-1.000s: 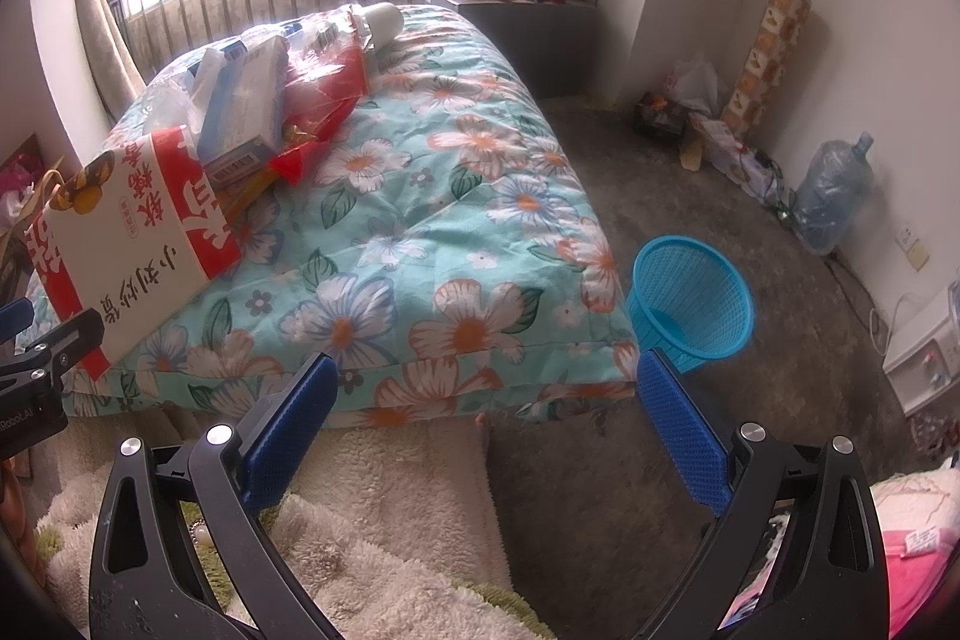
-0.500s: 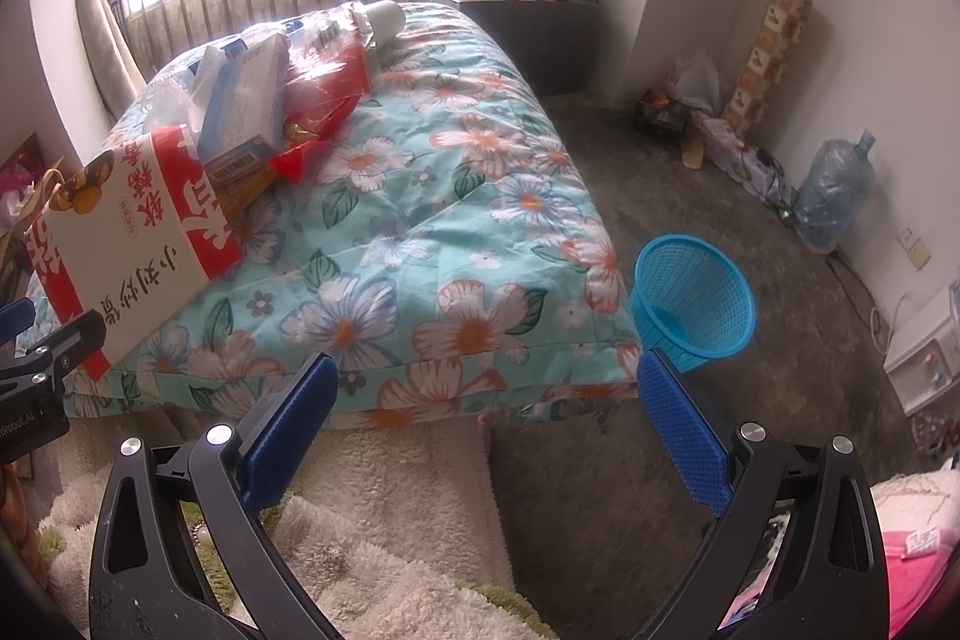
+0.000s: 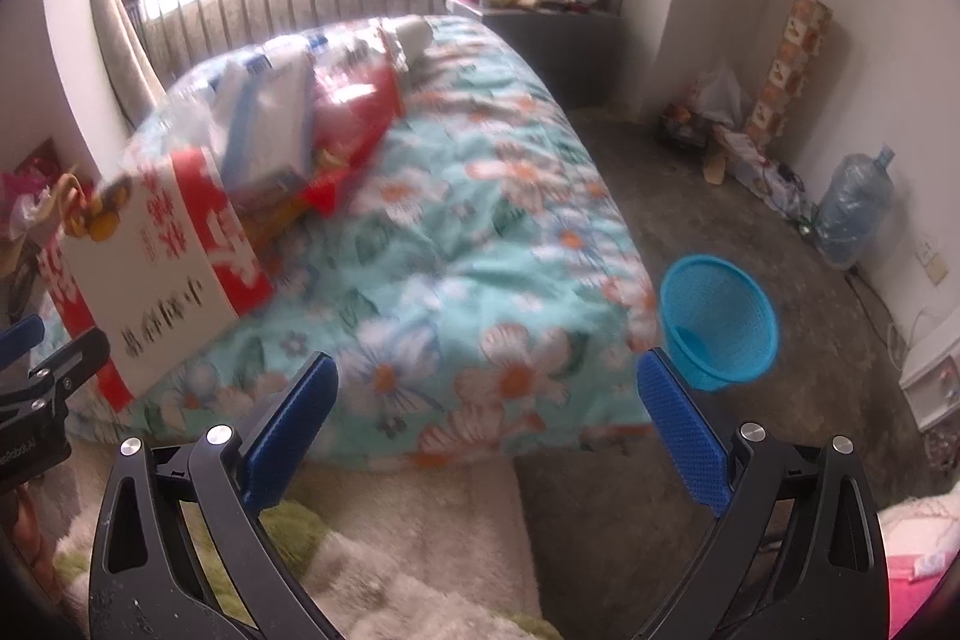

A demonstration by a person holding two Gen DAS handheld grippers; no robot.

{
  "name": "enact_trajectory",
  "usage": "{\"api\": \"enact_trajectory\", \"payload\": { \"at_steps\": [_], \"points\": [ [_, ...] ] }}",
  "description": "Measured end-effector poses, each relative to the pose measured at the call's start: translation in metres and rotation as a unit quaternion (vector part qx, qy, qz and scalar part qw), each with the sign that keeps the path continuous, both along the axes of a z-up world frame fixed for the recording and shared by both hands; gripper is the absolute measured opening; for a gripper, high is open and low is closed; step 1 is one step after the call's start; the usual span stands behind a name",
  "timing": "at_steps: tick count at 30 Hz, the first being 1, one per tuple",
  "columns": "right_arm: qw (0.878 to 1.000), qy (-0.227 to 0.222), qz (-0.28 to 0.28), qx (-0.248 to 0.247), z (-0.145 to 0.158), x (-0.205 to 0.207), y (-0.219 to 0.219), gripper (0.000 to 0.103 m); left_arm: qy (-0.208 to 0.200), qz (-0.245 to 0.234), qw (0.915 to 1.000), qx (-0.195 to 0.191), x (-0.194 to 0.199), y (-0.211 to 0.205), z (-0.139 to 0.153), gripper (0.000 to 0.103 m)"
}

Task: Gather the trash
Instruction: 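Grasp the red-and-white chestnut snack bag with the right tool and lift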

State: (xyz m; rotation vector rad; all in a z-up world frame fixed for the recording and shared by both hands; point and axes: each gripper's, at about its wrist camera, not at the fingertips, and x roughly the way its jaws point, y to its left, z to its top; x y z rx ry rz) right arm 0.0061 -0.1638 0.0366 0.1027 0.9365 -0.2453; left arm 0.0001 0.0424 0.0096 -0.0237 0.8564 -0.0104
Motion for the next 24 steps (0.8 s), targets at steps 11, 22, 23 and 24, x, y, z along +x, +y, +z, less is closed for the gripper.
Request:
{"api": "enact_trajectory", "payload": {
  "at_steps": [11,22,23,24],
  "points": [
    [0.991,-0.051,0.075,0.097,0.011,0.034,0.025,0.095,-0.112,-0.014,0.9905,-0.078,-0.005,0.073,0.018,0.097],
    [0.878,-0.003,0.143,0.458,0.003,0.113,0.047,0.075,-0.125,-0.024,0.9523,-0.277,0.041,0.14,0.011,0.097],
    [0.868,0.009,0.139,0.477,-0.001,0.119,0.051,0.075,-0.118,-0.023,0.9475,-0.296,0.048,0.145,0.008,0.097],
    [0.859,0.022,0.134,0.493,-0.007,0.124,0.054,0.074,-0.108,-0.022,0.9396,-0.324,0.058,0.151,0.004,0.097]
  ]
}}
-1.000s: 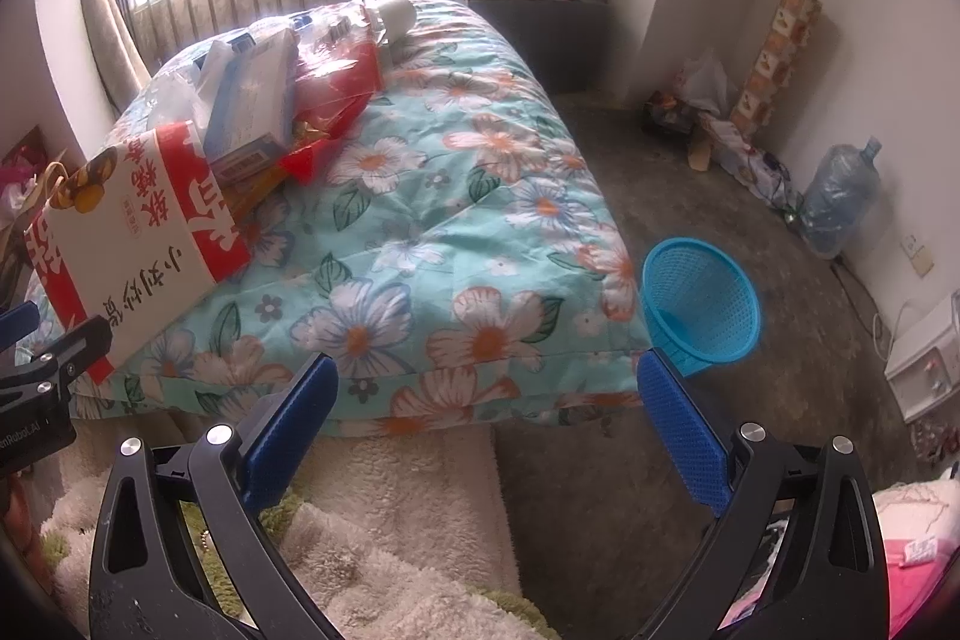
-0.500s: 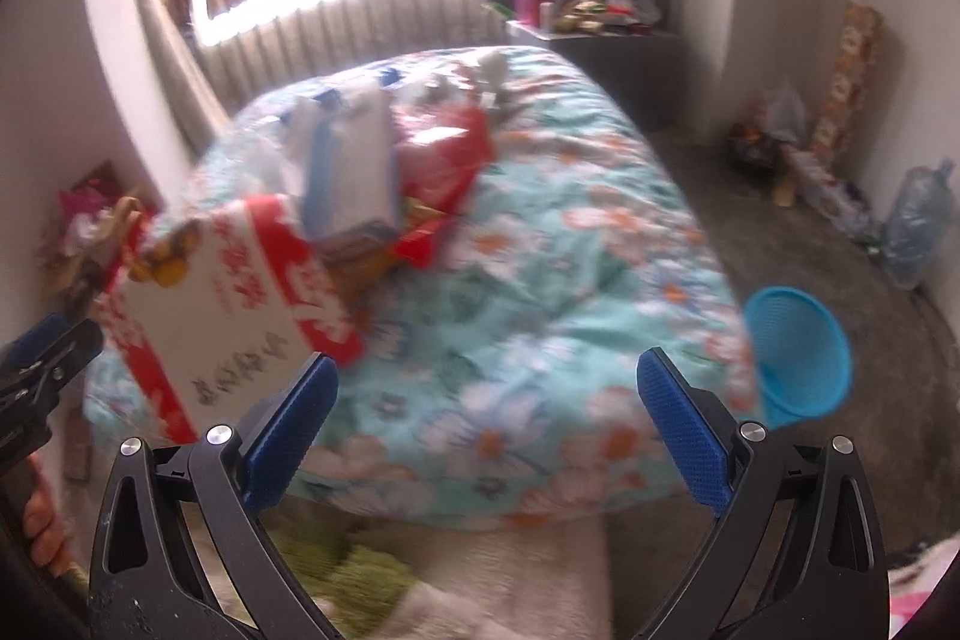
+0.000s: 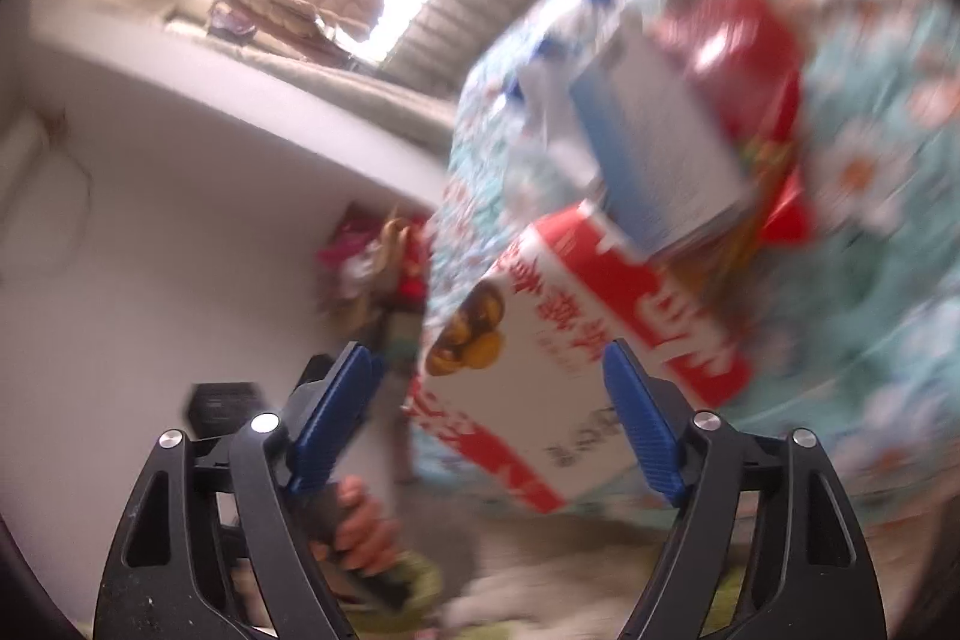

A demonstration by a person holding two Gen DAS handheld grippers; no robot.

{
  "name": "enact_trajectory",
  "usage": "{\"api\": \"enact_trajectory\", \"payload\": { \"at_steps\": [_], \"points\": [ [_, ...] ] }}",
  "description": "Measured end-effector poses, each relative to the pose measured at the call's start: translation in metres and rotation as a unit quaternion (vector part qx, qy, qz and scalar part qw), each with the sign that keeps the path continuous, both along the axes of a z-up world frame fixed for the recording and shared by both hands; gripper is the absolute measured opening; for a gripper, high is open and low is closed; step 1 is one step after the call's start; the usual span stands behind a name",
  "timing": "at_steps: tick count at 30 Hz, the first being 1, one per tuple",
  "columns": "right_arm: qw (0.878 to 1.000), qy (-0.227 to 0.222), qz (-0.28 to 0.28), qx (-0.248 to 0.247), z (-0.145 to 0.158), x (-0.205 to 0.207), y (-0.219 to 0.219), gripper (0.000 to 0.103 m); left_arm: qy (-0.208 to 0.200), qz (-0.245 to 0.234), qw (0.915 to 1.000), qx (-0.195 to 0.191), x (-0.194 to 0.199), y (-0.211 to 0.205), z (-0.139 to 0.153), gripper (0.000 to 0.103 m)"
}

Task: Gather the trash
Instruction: 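Grasp the red-and-white chestnut snack bag with the right tool and lift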

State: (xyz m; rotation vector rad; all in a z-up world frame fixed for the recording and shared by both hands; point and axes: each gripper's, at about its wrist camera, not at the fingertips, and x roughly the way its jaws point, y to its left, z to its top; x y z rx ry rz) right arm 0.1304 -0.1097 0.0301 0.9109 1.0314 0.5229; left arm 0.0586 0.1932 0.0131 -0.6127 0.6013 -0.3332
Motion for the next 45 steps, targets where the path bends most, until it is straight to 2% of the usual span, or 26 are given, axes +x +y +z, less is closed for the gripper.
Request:
{"api": "enact_trajectory", "payload": {
  "at_steps": [3,7,10,15,23,26,31,34,39,45],
  "points": [
    [0.999,0.041,0.001,0.033,-0.015,0.014,0.01,0.074,0.016,-0.026,0.9983,-0.05,0.016,0.008,-0.014,0.089],
    [0.996,0.084,-0.002,0.042,-0.03,0.026,0.019,0.077,0.038,-0.076,0.9949,-0.053,0.031,-0.003,-0.03,0.08],
    [0.992,0.117,-0.003,0.052,-0.044,0.032,0.023,0.077,0.042,-0.1,0.9924,-0.059,0.026,-0.009,-0.037,0.079],
    [0.987,0.138,-0.007,0.083,-0.058,0.036,0.024,0.081,0.044,-0.129,0.9882,-0.071,0.017,-0.011,-0.042,0.079],
    [0.99,0.127,0.002,0.069,-0.057,0.038,0.023,0.084,0.064,-0.228,0.9696,-0.063,0.002,-0.046,-0.043,0.079],
    [0.991,0.121,0.012,0.047,-0.051,0.038,0.026,0.084,0.065,-0.269,0.9586,-0.066,-0.004,-0.065,-0.041,0.079],
    [0.991,0.124,0.029,0.048,-0.048,0.04,0.025,0.085,0.06,-0.324,0.9427,-0.049,-0.014,-0.1,-0.037,0.079],
    [0.99,0.123,0.037,0.057,-0.048,0.044,0.022,0.086,0.05,-0.341,0.938,-0.035,-0.02,-0.115,-0.033,0.079],
    [0.99,0.12,0.05,0.058,-0.05,0.027,0.018,0.086,0.03,-0.359,0.9327,-0.002,-0.026,-0.131,-0.025,0.079],
    [0.99,0.097,0.101,-0.008,-0.035,0.023,0.014,0.086,0.017,-0.392,0.9191,0.033,-0.023,-0.152,-0.023,0.079]
  ]
}}
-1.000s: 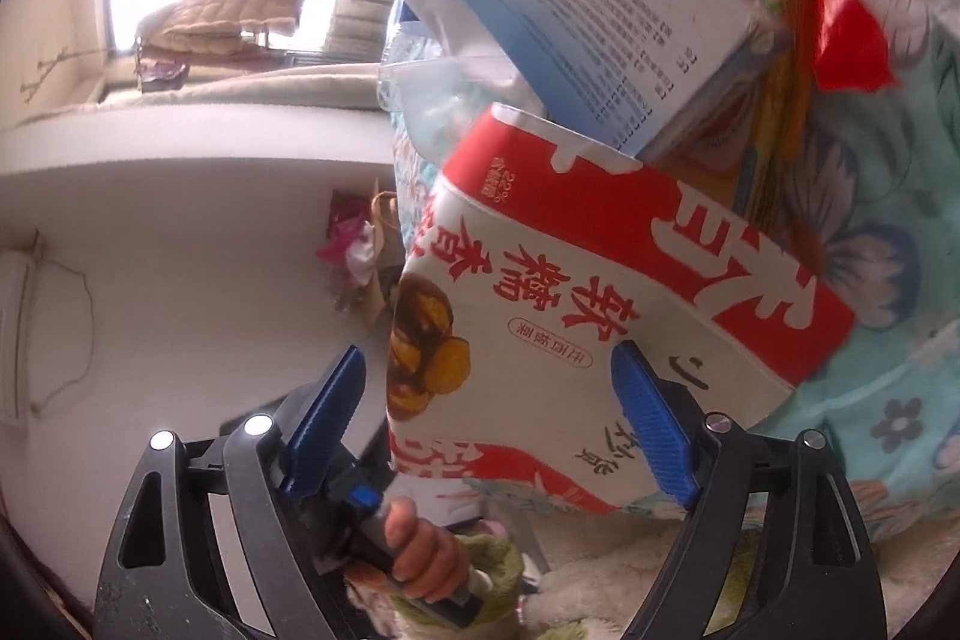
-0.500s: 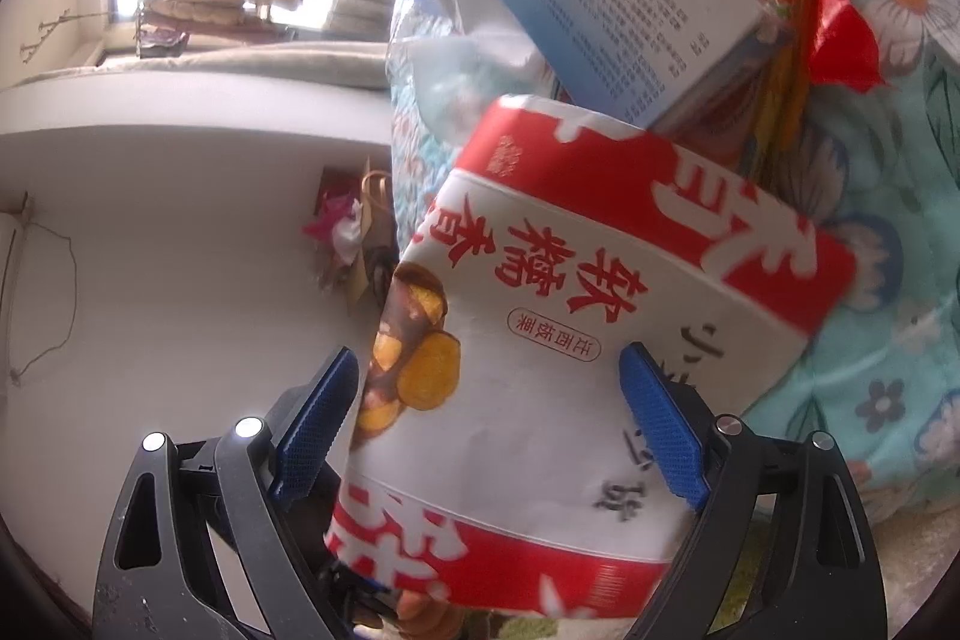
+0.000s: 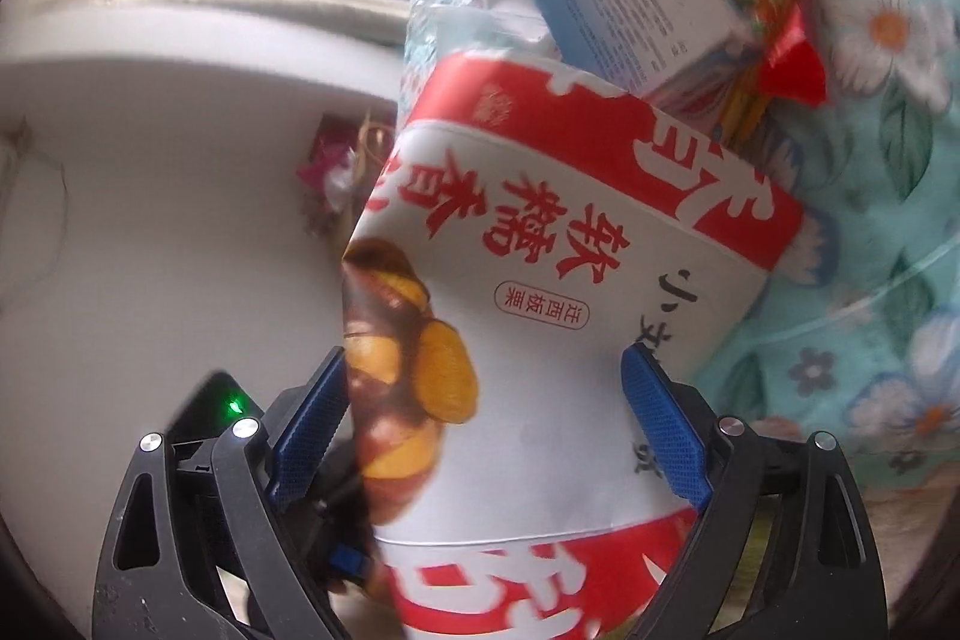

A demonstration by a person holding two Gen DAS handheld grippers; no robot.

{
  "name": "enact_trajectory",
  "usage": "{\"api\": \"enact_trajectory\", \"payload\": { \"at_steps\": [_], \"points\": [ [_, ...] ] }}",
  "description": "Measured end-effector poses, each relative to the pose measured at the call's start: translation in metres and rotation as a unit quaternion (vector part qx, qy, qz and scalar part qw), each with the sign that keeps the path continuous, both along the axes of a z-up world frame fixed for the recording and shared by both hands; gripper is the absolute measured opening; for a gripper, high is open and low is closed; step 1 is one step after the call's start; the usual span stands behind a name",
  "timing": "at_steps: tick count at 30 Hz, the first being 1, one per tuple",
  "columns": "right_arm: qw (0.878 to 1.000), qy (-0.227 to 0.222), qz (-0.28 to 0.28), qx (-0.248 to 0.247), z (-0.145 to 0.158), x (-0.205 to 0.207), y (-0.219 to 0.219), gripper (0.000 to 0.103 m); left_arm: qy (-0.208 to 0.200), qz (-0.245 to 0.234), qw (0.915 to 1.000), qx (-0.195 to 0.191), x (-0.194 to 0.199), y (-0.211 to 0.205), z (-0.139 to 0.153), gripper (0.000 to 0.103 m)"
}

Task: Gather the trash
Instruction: 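Grasp the red-and-white chestnut snack bag with the right tool and lift, then carry the snack bag to the basket with right tool while left grasps clear bowl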

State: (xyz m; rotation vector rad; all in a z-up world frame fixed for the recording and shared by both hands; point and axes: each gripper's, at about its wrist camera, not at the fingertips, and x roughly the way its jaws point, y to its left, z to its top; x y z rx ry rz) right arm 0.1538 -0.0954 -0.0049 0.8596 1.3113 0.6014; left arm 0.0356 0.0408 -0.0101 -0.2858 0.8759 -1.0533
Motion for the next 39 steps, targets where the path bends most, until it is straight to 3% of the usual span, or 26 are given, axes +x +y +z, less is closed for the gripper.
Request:
{"api": "enact_trajectory", "payload": {
  "at_steps": [5,10,13,17,21,26,28,30,34,39],
  "points": [
    [0.997,-0.035,0.008,-0.066,0.015,-0.001,-0.012,0.084,-0.012,-0.021,0.9997,0.005,-0.001,-0.015,0.006,0.079],
    [0.994,-0.043,-0.003,-0.103,0.016,-0.014,-0.031,0.048,-0.009,-0.036,0.9993,0.001,-0.001,-0.025,0.004,0.079],
    [0.995,-0.045,-0.019,-0.091,0.019,-0.028,-0.053,0.036,-0.01,-0.043,0.999,0.003,-0.003,-0.029,0.005,0.079],
    [0.995,-0.064,-0.042,-0.071,0.024,-0.046,-0.071,0.03,-0.02,-0.033,0.9991,0.017,-0.005,-0.027,0.01,0.079],
    [0.993,-0.074,-0.07,-0.066,0.026,-0.056,-0.101,0.024,-0.014,-0.01,0.9997,0.017,0.004,-0.014,0.013,0.079],
    [0.988,-0.082,-0.118,-0.053,0.024,-0.069,-0.14,0.019,-0.012,0.081,0.9963,0.027,0.037,0.01,0.024,0.079],
    [0.986,-0.083,-0.135,-0.048,0.022,-0.074,-0.152,0.017,-0.006,0.155,0.9871,0.04,0.061,0.02,0.03,0.079],
    [0.984,-0.08,-0.149,-0.051,0.018,-0.072,-0.152,0.017,0.012,0.234,0.97,0.066,0.093,0.03,0.036,0.079],
    [0.983,-0.067,-0.167,-0.028,0.004,-0.076,-0.167,0.017,0.01,0.318,0.9415,0.112,0.143,0.038,0.044,0.079],
    [0.983,-0.068,-0.171,-0.016,0.004,-0.087,-0.167,0.017,0.032,0.353,0.9158,0.19,0.199,0.029,0.031,0.063]
  ]
}}
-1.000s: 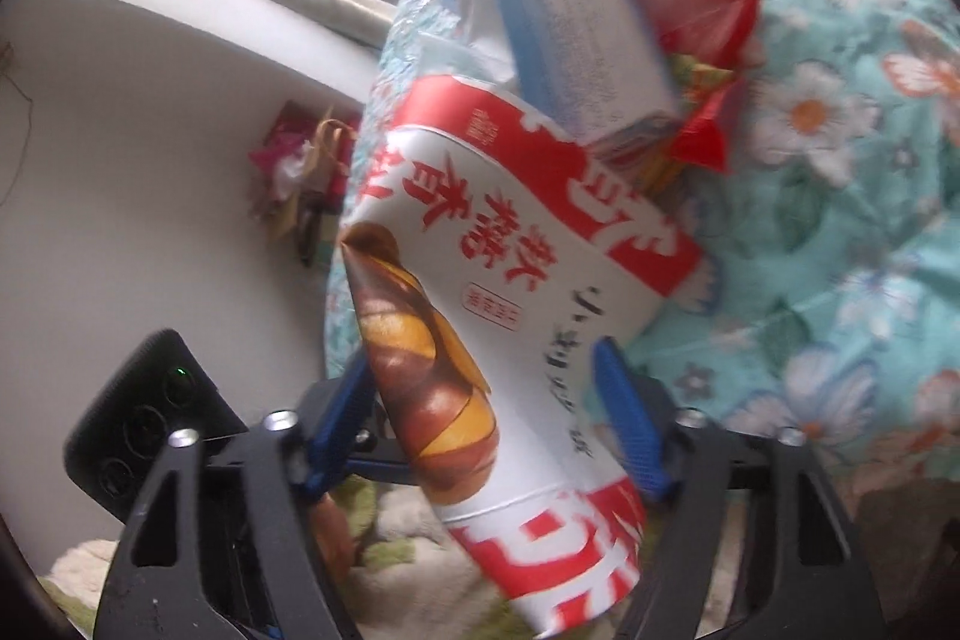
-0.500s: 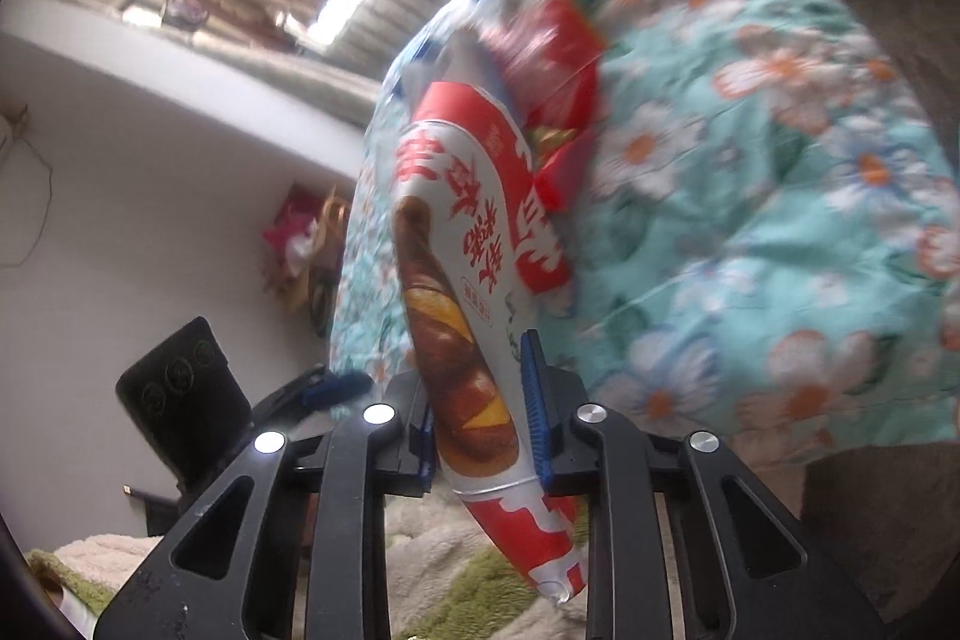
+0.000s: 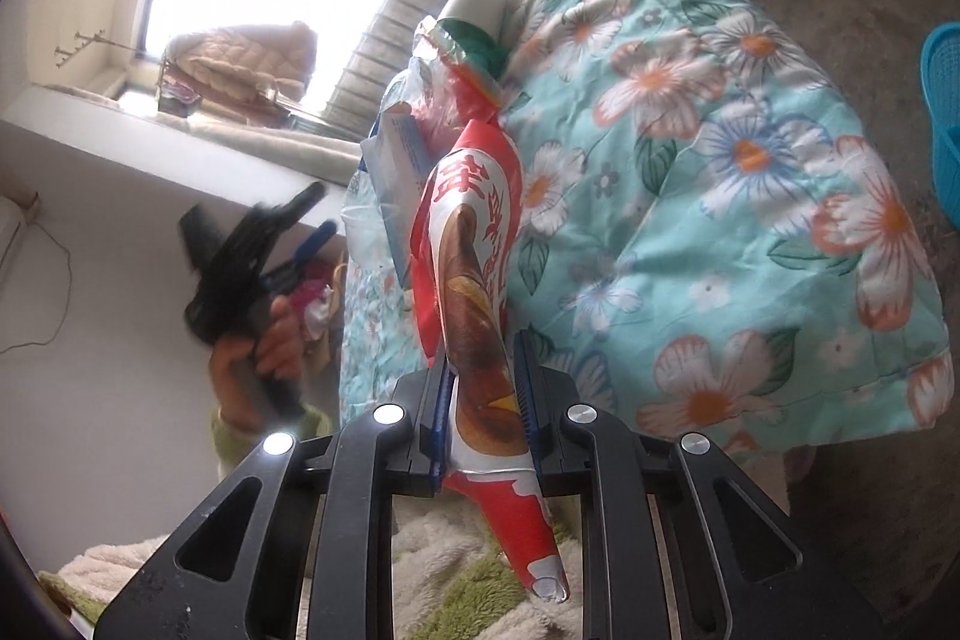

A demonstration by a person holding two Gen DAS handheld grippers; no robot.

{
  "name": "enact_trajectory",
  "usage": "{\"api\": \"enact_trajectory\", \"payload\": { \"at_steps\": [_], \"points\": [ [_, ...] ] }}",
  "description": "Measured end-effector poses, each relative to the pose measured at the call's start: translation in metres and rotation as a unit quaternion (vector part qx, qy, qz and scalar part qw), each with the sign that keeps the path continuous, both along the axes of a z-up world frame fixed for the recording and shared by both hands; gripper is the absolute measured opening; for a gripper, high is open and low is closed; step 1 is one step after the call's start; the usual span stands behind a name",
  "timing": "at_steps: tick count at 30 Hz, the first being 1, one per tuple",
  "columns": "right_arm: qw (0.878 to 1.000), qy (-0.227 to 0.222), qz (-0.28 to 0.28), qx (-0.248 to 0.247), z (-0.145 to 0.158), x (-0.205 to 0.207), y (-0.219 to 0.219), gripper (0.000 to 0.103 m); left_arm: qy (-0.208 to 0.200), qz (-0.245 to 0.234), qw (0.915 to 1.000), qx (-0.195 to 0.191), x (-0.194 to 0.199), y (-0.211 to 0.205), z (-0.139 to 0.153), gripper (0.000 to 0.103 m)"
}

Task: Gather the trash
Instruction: 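Carry the snack bag to the basket with right tool while left grasps clear bowl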

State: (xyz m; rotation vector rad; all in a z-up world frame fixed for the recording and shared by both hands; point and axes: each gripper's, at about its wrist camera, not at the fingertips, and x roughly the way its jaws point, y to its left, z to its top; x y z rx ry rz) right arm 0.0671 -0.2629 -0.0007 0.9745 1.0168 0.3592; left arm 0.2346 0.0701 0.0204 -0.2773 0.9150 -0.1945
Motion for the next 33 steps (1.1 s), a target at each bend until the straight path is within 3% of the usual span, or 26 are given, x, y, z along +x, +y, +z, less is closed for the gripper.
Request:
{"api": "enact_trajectory", "payload": {
  "at_steps": [3,11,16,19,26,33],
  "points": [
    [1.0,-0.003,-0.003,0.007,-0.001,-0.008,-0.011,0.017,0.027,0.008,0.9992,0.031,0.012,0.001,-0.012,0.048],
    [1.0,-0.02,-0.006,0.007,0.001,-0.022,-0.026,0.017,0.062,0.016,0.9979,-0.008,-0.028,0.029,-0.02,0.036],
    [0.999,-0.03,-0.006,0.012,0.005,-0.029,-0.03,0.016,0.071,0.033,0.9967,-0.022,-0.053,0.049,-0.026,0.014],
    [0.999,-0.035,-0.007,0.015,0.01,-0.034,-0.03,0.015,0.069,0.037,0.9964,-0.033,-0.061,0.056,-0.027,0.006],
    [0.998,-0.065,-0.016,-0.006,0.036,-0.05,-0.033,0.013,0.03,0.029,0.9984,-0.039,-0.09,0.059,-0.007,0.005],
    [0.993,-0.103,-0.043,-0.034,0.06,-0.065,-0.046,0.012,-0.029,-0.014,0.9989,-0.035,-0.125,0.039,0.038,0.005]
  ]
}}
